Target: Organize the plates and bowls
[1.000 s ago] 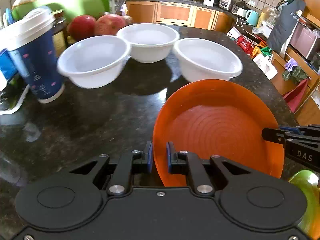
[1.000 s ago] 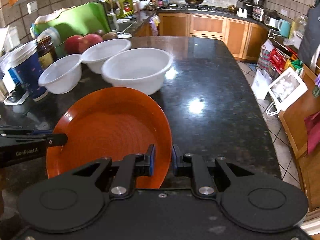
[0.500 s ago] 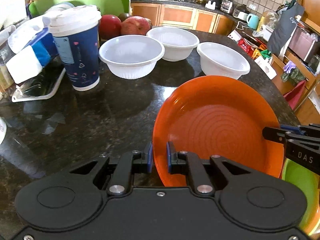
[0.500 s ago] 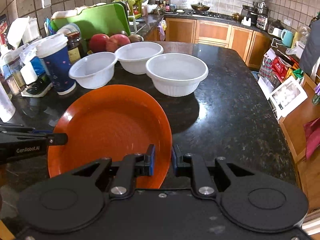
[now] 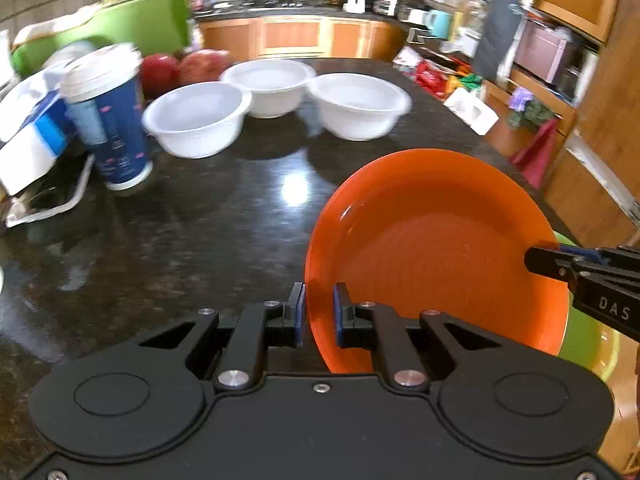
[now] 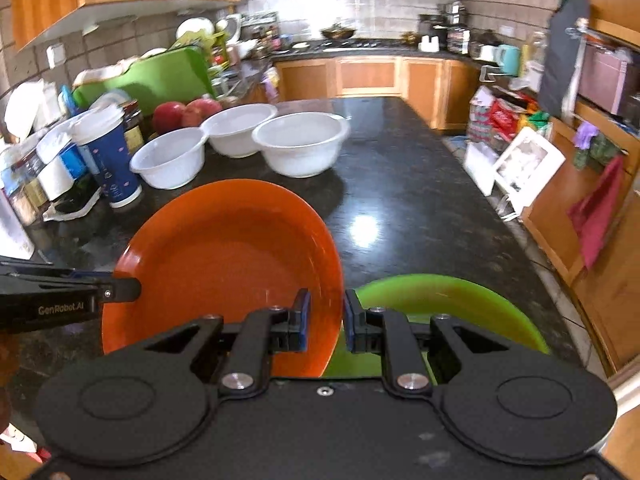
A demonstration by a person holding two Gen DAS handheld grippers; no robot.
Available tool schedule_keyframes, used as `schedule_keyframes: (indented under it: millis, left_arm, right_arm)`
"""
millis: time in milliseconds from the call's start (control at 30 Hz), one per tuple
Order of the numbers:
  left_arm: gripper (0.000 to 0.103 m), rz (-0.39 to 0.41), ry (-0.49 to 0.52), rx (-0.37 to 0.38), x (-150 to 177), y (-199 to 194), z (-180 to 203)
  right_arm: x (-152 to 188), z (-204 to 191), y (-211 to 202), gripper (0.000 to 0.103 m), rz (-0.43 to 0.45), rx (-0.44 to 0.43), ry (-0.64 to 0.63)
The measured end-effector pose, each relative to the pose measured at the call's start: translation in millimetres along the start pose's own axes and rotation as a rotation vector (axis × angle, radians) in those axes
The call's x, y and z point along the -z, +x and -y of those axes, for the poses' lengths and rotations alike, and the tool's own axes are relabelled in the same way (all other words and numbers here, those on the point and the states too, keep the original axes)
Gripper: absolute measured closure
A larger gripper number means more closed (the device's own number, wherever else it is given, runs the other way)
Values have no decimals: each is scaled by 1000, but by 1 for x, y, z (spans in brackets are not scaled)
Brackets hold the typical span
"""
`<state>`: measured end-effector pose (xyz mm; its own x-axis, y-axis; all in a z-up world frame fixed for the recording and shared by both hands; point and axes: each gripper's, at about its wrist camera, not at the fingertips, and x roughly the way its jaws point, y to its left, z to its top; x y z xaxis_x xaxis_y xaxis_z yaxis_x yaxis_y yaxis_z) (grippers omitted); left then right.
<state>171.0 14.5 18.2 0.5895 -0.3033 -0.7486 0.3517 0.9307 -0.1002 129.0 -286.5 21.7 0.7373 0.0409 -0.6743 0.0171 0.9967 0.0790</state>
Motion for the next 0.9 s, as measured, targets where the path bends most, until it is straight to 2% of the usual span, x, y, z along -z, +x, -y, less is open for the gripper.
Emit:
schedule_keyframes:
  millis: [367,633,900]
  left_arm:
    - [85,-23,65,61,-1,16,81]
    - [85,-48,53,19,4,34,114]
    - [85,-59,22,-46,8,45,128]
  right_arm:
    - [23,79,-35,84,17,92,79]
    - [33,120,-21,84,-23,80,87]
    - [33,133,0,84,-50,29,66]
